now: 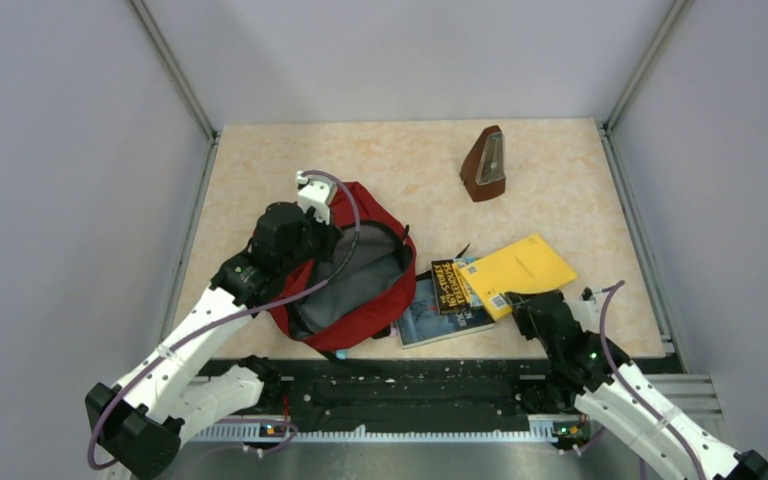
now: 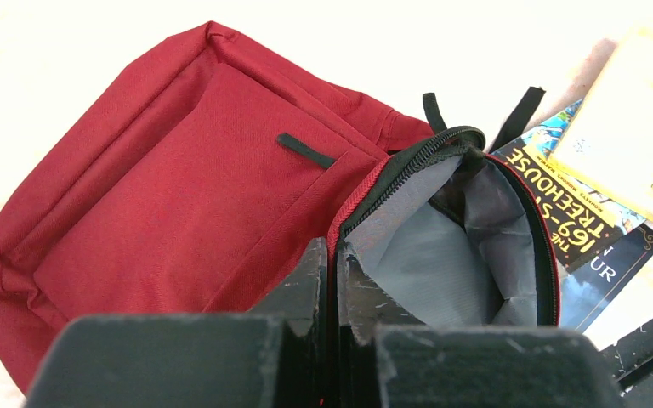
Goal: Pack the student bag
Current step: Pick up the book from the center of the board.
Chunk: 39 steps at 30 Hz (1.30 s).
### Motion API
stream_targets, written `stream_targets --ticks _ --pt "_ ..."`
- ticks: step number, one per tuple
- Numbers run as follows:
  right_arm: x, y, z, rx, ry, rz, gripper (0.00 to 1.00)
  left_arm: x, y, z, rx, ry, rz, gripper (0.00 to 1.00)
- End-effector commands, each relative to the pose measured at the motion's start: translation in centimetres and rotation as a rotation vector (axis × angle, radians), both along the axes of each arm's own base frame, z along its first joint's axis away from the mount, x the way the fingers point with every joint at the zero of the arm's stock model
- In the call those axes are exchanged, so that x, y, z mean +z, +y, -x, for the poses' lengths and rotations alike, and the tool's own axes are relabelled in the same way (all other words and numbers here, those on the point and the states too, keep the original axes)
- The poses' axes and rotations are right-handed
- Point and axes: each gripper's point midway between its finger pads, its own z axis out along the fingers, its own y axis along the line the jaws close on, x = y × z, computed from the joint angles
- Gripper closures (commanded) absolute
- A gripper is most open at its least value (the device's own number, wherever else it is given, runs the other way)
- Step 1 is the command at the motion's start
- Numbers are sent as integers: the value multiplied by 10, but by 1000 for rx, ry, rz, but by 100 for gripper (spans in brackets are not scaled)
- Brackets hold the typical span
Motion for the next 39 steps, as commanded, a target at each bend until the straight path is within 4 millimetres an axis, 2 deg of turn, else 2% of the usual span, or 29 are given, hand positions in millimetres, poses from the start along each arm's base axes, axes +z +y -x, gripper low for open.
stream_targets --ticks 1,5,11,13,16,18,23,25,27,32,35,39 --pt "4 -15 2 10 -22 102 80 13 3 -5 15 -62 14 100" --pt "21 -21 -4 10 -64 153 91 13 3 -5 15 -64 14 100" --pt "43 -32 -7 2 -69 252 93 15 3 -4 10 -71 14 100" --pt "48 -30 -9 34 -73 279 100 15 3 -4 11 -73 14 100" --pt "64 -20 -16 122 -134 321 100 17 4 -4 11 -81 17 100" --pt "82 -16 -22 163 -207 349 100 19 3 -3 3 -87 22 100" --pt "157 3 -36 295 -529 409 100 29 -3 3 -45 -128 54 100" --pt "181 12 -35 348 -636 422 100 36 -5 7 -71 -156 74 100" --pt "194 25 -35 420 -688 424 100 44 -6 12 -89 -196 98 100" --pt "224 82 -25 715 -784 363 100 67 -5 18 -103 -294 152 100" --pt "244 110 -16 846 -853 289 100 78 -2 16 -74 -324 179 100" --pt "269 134 -3 959 -914 178 100 107 -3 8 -19 -332 260 100"
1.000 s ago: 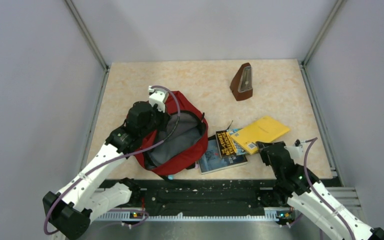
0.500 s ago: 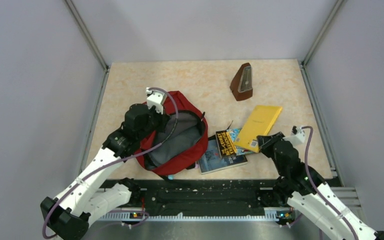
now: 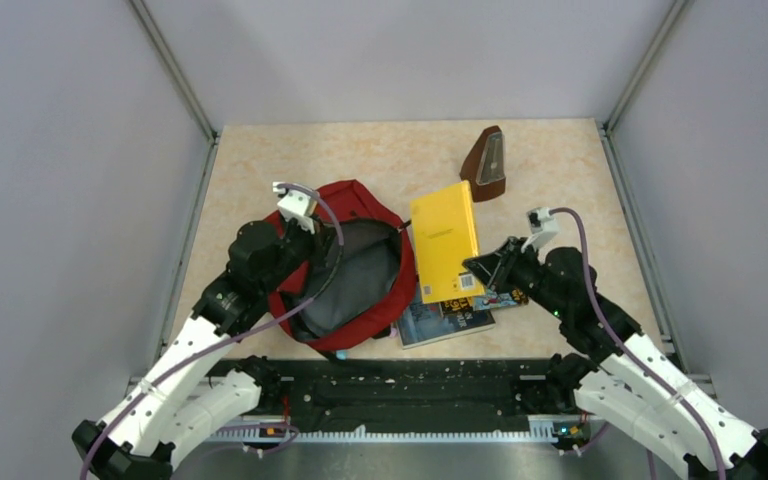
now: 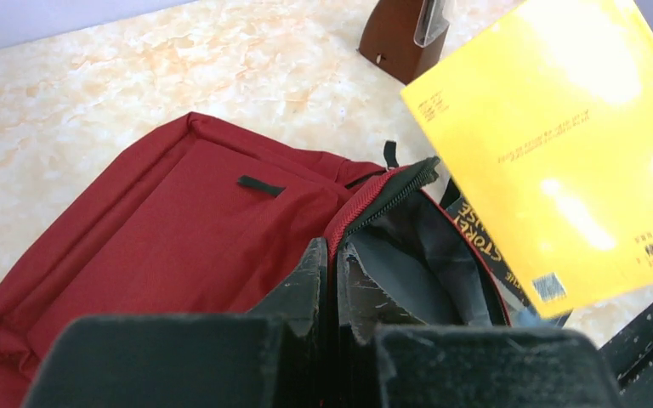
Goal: Pack the student bag
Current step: Pick up the book from the center of the board, then place the book in the student bag.
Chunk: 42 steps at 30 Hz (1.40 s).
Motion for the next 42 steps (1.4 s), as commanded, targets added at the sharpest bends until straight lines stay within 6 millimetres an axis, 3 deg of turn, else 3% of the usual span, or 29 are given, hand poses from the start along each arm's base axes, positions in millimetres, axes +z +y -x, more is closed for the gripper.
stream_targets --ticks 1,8,13,20,22,27,32,36,42 --pt "107 36 21 237 -225 -228 100 67 -2 -15 56 -108 158 100" --pt "124 53 47 370 -172 -350 100 97 11 -39 197 -133 191 100" --pt "106 69 62 446 -102 -332 100 102 15 -62 266 -131 162 100" --pt "91 91 78 529 -47 -357 100 95 7 -71 248 -108 160 100" --pt "80 99 73 512 -4 -361 100 90 -6 -67 163 -122 145 100" --pt "56 118 39 372 159 -402 100 84 -31 -51 -30 -197 136 100" --pt "36 145 22 348 301 -413 100 95 -35 -32 -110 -270 155 100" --pt "22 155 8 289 379 -449 100 97 -35 -24 -132 -296 166 100" --pt "28 161 -16 193 374 -592 100 95 -46 -18 -208 -281 171 100"
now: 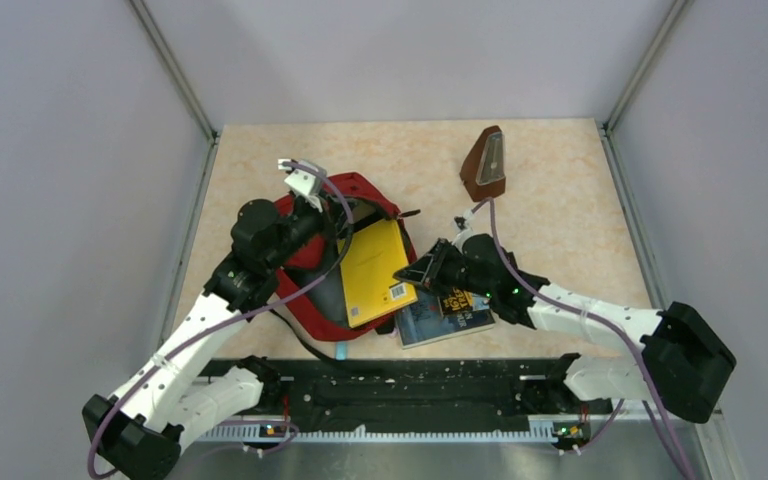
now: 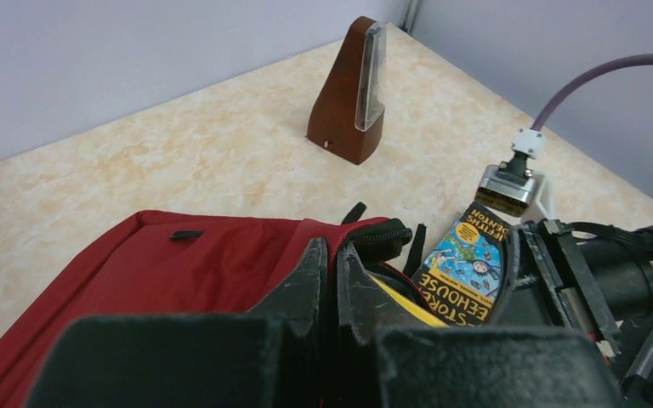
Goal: Pack the student bag
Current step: Place the book in the student bag.
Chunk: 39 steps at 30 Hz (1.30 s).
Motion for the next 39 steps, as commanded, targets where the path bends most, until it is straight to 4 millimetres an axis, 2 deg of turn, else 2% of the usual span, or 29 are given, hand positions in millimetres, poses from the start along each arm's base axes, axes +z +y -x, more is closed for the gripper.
stream_targets --ticks 1,5,9,12,16,19,21,23,24,26,28,33,39 --pt "83 19 -32 -113 -109 -295 100 44 -11 9 -84 -147 74 100" --pt "92 28 -54 -184 -121 -323 100 43 -12 10 -91 -139 80 100" --pt "92 36 -82 -313 -129 -359 100 45 -18 16 -137 -132 95 100" --pt "93 55 -103 -339 -167 -329 100 44 -18 16 -139 -130 92 100" --pt "79 82 -125 -350 -203 -272 100 42 -19 15 -140 -125 88 100" --pt "59 91 -138 -368 -217 -231 100 39 -19 13 -132 -122 79 100" --pt "48 95 -143 -367 -231 -191 87 37 -18 11 -124 -121 74 100" --pt "38 96 -144 -369 -241 -148 62 37 -18 10 -121 -121 70 100" --pt "36 95 -144 -370 -247 -134 53 37 -17 10 -120 -123 69 100" --pt "34 92 -144 -378 -255 -124 43 37 -17 10 -121 -125 68 100" --pt "35 87 -143 -389 -264 -124 38 37 -17 10 -118 -125 65 100" --pt "38 74 -138 -418 -310 -65 34 36 -15 8 -102 -127 56 100" --pt "39 39 -122 -506 -380 32 30 34 1 -5 13 -108 50 100"
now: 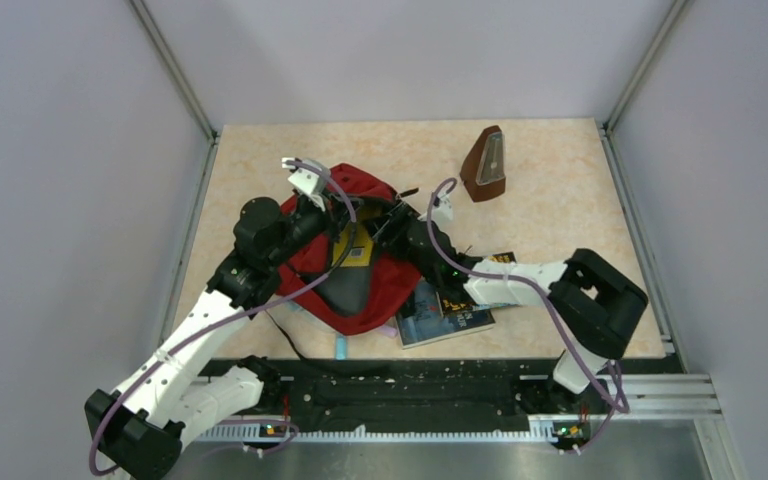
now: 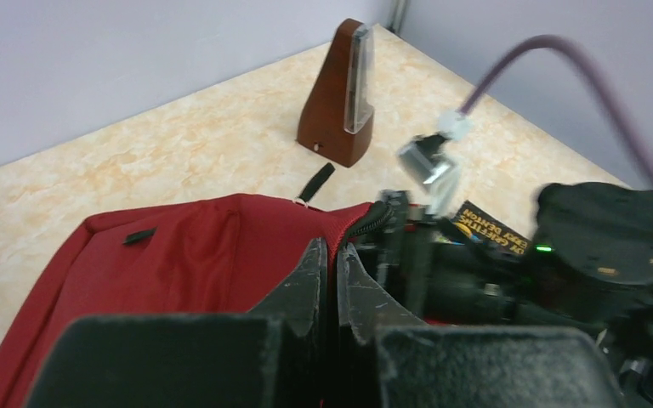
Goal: Pack the student bag
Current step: Place the book in the student bag.
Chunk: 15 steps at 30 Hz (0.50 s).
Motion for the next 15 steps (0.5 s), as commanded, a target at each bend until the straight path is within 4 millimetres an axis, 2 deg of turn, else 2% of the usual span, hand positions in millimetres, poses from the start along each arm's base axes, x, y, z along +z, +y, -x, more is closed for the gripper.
stream_targets --ticks 1,5,8,10,15 --pt "49 -26 9 -81 -149 8 29 33 15 -10 104 -91 49 100" --pt "56 -46 30 -59 -206 53 29 31 28 -17 189 -77 48 100" --pt "61 -67 44 -53 -271 122 25 32 30 -17 197 -82 47 100" --pt "63 -83 52 -55 -301 171 19 32 29 -17 195 -84 47 100" --pt "48 -127 63 -39 -349 403 8 33 29 -16 191 -87 48 100"
